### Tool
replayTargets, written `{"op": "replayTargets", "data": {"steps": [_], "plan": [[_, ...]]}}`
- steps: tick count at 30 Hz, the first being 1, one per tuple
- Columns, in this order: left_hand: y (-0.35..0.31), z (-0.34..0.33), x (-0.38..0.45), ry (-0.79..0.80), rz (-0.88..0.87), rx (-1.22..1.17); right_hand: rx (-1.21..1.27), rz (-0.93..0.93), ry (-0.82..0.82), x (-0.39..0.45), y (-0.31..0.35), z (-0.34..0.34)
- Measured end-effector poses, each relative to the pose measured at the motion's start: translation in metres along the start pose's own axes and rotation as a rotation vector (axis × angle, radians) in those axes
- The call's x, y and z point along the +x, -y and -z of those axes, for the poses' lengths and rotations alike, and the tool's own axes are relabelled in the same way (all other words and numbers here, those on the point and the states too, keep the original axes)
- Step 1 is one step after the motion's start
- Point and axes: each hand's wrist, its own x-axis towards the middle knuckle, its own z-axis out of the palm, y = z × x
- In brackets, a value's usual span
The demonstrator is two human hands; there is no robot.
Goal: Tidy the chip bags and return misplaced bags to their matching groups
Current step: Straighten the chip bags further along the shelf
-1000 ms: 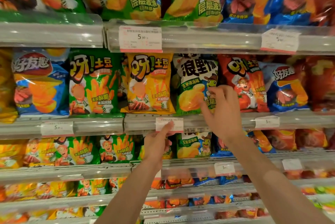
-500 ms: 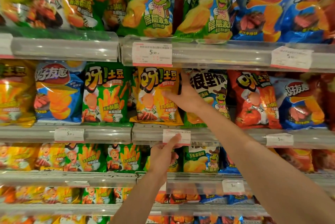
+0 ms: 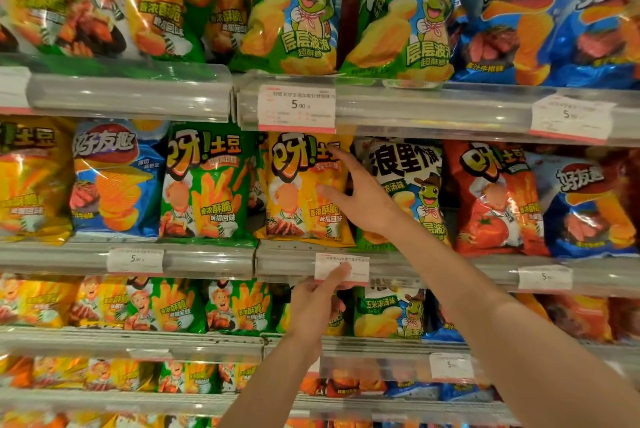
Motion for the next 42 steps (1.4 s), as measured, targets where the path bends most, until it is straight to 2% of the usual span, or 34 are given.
{"op": "replayTargets", "data": {"steps": [6,10,14,18,20,24,27,30,34,42], "plan": [[0.001,0.000,0.000,-0.015,0.004,-0.016,0.003,-0.032,0.032,-0.001,0.001,0.002],[0.001,-0.001,-0.001,-0.015,0.005,-0.021,-0.114,-0.018,0.017,-0.001,0.000,0.001],[0.001,-0.001,0.000,-0.024,0.003,-0.040,-0.246,0.022,-0.120,-0.010,-0.002,0.009],[0.003,-0.003,0.001,-0.048,0.002,-0.052,-0.411,0.136,-0.302,-0.031,-0.013,0.028],[0.006,-0.006,0.001,-0.076,-0.014,-0.066,-0.440,0.120,-0.367,-0.047,-0.027,0.039],[0.013,-0.013,0.003,-0.139,-0.068,-0.040,-0.358,-0.030,-0.406,-0.085,-0.057,0.062],[0.014,-0.013,0.006,-0.144,-0.077,-0.044,-0.226,-0.186,-0.294,-0.101,-0.069,0.071],[0.014,-0.011,0.008,-0.123,-0.080,-0.049,-0.019,-0.242,-0.158,-0.093,-0.066,0.073],[0.014,-0.008,0.009,-0.111,-0.073,-0.039,0.139,-0.243,-0.107,-0.078,-0.063,0.075],[0.011,-0.010,0.006,-0.109,-0.075,-0.044,0.132,-0.125,-0.258,-0.085,-0.069,0.063]]}}
